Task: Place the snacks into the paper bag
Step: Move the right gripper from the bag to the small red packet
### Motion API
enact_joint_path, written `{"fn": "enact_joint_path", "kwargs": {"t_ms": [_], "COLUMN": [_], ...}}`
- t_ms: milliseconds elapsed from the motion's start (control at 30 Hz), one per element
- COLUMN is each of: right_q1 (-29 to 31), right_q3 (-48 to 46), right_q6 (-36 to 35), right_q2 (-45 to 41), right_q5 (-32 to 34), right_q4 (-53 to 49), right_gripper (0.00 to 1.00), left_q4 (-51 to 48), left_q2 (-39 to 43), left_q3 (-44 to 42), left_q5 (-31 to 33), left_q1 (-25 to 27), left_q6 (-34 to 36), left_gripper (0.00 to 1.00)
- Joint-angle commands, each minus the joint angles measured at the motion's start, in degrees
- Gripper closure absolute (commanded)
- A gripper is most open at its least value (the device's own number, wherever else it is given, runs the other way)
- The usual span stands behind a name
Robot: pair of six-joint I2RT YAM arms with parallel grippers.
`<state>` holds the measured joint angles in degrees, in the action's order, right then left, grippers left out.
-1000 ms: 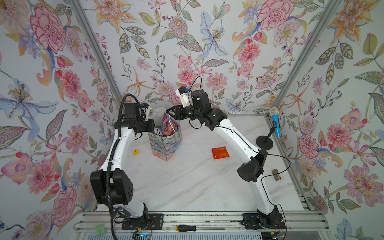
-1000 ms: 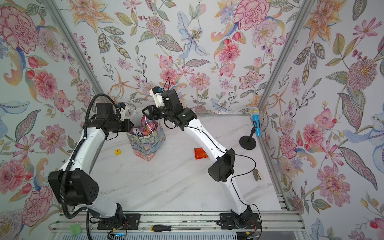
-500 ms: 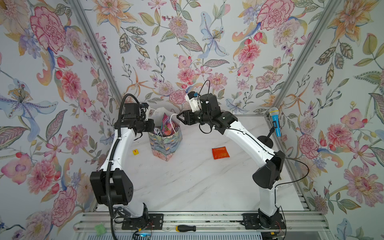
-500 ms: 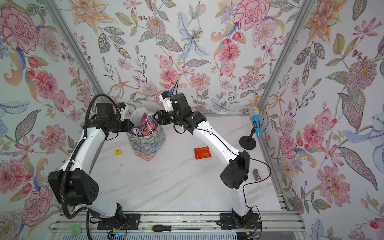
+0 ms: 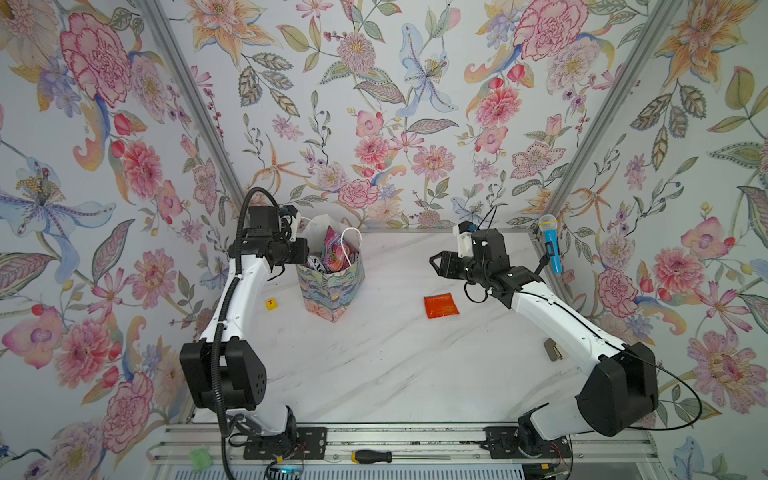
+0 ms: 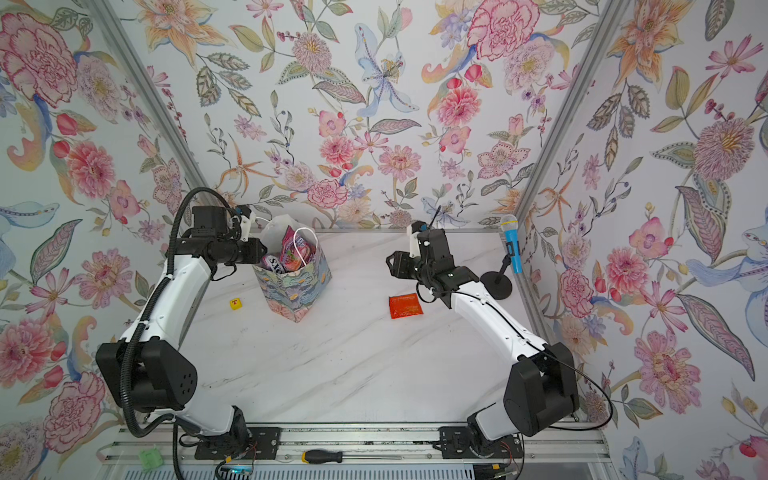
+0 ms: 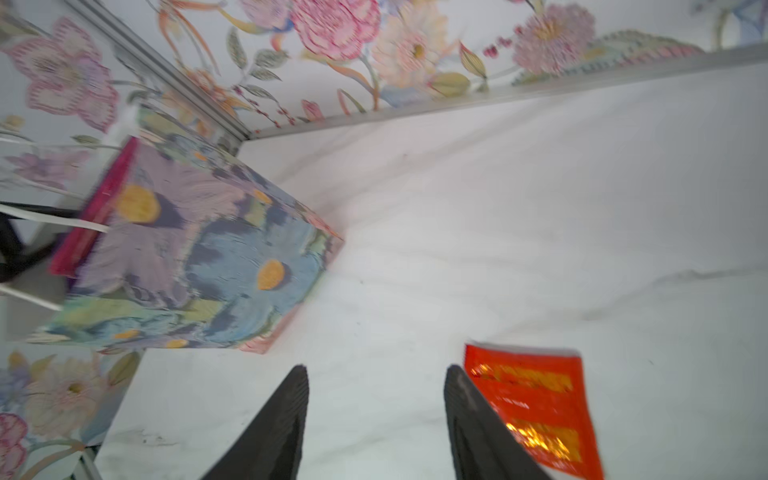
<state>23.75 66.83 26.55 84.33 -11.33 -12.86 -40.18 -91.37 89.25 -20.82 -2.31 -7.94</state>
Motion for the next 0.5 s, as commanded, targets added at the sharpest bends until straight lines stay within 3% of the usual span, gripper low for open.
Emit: {"fn": "enact_joint_path", "kwargs": {"t_ms": [0,233,467], "right_q1": [-3.7,-10.3,-11.6], "right_q3": [-7.8,-21.6,-28.2], "right_q6": [4.1,11.6,16.1], "right_q2": [-2.0,-0.5,3.5], "right_q5": [-0.6,-5.6,-7.6], "right_q4": [2.7,11.8,19.2], "right_gripper": [0.45,0.45,0.45], "left_q4": [-0.5,-0.5,-0.5], "left_q2": [1.4,1.3,1.4], "left_q3": [-0.9,-0.9,-1.0], "left_q5": [-0.4,-0.5,-0.5], "left_q1": [-0.6,-0.7,-0.7], "left_q6": [0.3,0.2,0.3], "left_gripper": [0.78,0.78,0.78]}}
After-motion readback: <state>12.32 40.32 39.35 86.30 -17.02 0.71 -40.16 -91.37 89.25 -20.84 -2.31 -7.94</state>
